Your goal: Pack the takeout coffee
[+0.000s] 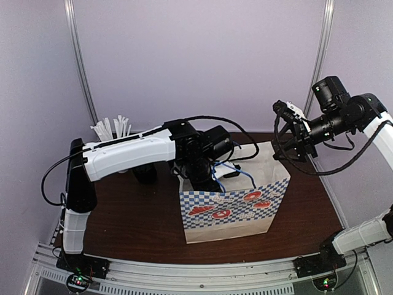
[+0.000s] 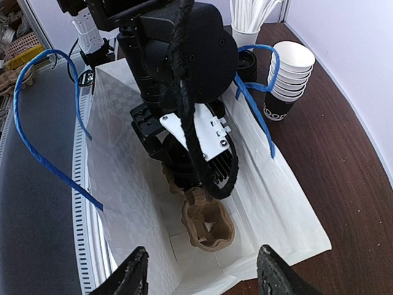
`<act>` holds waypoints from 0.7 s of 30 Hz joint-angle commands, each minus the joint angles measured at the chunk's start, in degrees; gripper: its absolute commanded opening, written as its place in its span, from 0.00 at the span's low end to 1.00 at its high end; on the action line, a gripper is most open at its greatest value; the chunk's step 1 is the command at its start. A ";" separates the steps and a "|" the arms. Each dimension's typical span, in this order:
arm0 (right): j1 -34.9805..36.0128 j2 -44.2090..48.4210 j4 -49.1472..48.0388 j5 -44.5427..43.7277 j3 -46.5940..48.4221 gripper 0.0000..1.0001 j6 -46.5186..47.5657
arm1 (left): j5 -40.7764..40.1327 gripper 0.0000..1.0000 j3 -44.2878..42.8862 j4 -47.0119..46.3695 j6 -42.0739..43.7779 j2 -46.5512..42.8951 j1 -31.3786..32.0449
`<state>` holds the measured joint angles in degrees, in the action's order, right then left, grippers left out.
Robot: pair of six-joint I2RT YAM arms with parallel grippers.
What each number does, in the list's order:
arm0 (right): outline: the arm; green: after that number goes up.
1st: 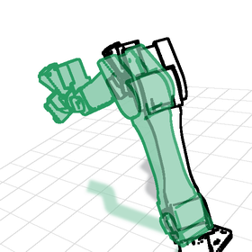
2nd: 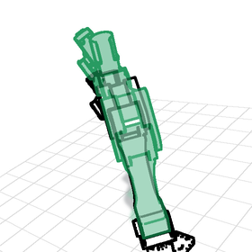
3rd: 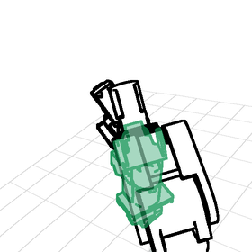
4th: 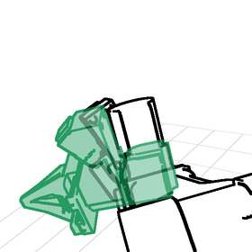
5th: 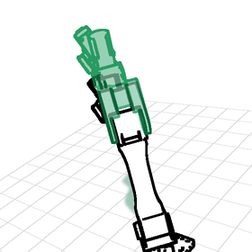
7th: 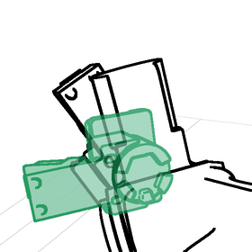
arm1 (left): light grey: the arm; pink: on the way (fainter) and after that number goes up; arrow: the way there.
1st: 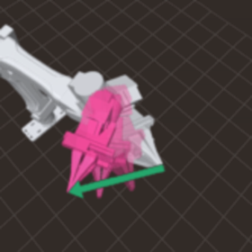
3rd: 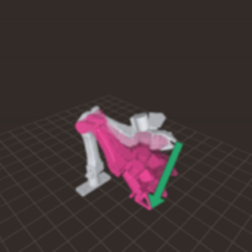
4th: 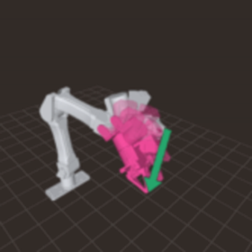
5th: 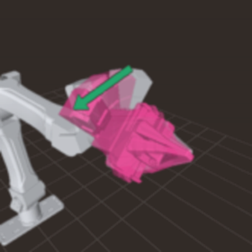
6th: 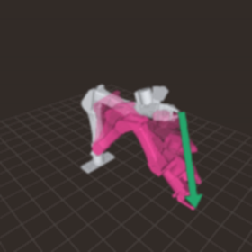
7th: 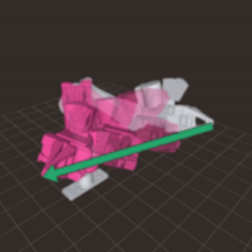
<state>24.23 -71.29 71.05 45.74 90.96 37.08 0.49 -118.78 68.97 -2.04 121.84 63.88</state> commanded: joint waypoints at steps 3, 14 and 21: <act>-0.76 -0.89 -0.99 0.86 0.29 0.60 -0.61 | 1.70 0.70 -3.06 2.44 0.02 -0.79 0.27; -0.93 -1.66 -1.00 1.13 0.86 0.60 -0.61 | 1.77 0.81 -7.98 4.30 0.68 -1.67 0.19; -1.22 -1.62 -1.04 1.36 0.84 0.60 -0.61 | 2.34 0.81 -14.66 5.68 0.72 -3.67 -1.12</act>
<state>23.68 -72.77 70.83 45.95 90.96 37.08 1.58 -129.45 73.84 -1.63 121.78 63.79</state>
